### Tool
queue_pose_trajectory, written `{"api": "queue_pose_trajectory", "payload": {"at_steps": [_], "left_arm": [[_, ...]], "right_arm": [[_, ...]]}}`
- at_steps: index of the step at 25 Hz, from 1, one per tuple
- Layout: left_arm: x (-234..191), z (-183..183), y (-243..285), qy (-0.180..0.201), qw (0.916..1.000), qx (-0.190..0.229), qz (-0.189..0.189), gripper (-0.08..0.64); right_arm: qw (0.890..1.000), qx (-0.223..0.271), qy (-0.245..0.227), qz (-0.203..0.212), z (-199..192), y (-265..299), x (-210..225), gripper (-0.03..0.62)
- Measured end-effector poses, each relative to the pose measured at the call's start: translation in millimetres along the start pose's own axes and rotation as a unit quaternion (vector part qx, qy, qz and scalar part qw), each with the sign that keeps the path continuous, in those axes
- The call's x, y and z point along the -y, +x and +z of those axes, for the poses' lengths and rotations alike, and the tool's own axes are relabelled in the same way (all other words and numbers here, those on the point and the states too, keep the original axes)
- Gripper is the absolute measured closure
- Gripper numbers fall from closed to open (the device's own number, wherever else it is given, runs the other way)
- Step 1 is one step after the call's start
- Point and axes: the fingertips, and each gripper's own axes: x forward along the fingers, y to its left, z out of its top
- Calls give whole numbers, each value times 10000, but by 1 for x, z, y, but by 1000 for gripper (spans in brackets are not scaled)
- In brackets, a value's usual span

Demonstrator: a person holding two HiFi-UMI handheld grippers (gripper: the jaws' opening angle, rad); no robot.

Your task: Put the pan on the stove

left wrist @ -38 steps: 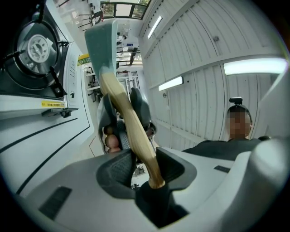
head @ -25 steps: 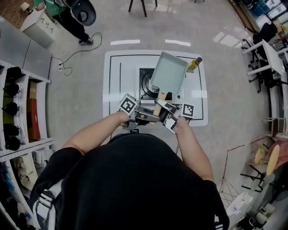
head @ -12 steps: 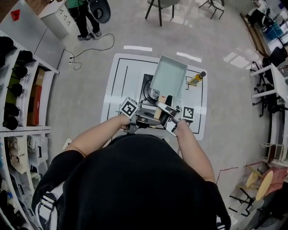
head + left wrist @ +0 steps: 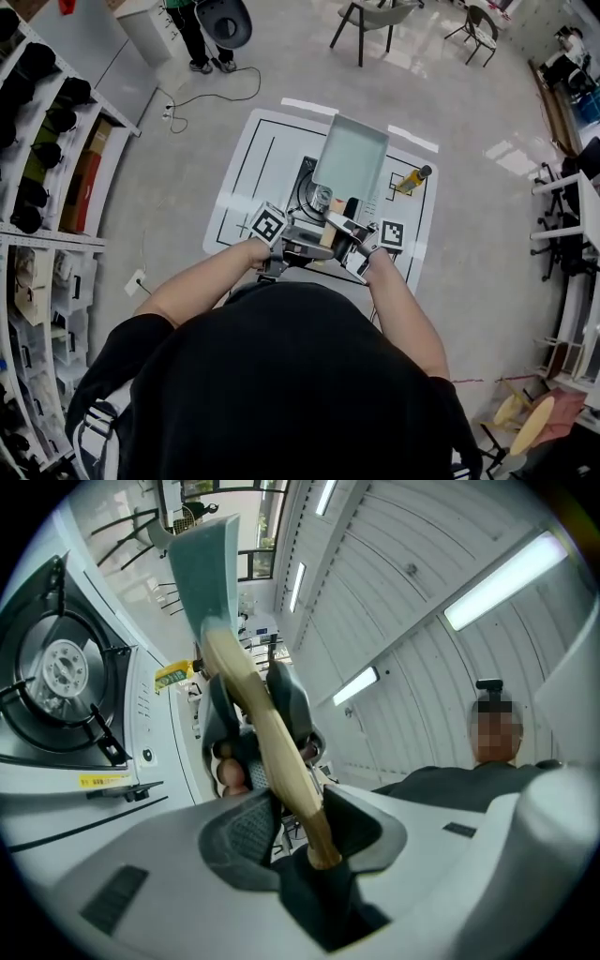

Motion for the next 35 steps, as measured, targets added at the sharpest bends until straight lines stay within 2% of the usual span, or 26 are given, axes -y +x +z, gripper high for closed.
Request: {"api": "queue_pose_trajectory", "payload": {"at_steps": [8, 25, 30, 33, 35], "left_arm": [[2, -6, -1, -6, 9997, 177, 138, 414], [-8, -15, -8, -70, 9997, 71, 240, 413], [-16, -20, -10, -145, 9996, 73, 210, 414], [-14, -24, -10, -391, 9991, 175, 43, 414], [-18, -30, -13, -438, 9989, 158, 75, 413]], "right_arm": [[9998, -178, 47, 98, -9, 2, 0, 477], [9998, -150, 150, 34, -14, 4, 13, 477], [9997, -119, 226, 0, -16, 4, 23, 477], [9994, -97, 336, 5, -19, 4, 30, 477], [9992, -89, 398, -13, -22, 4, 36, 477]]}}
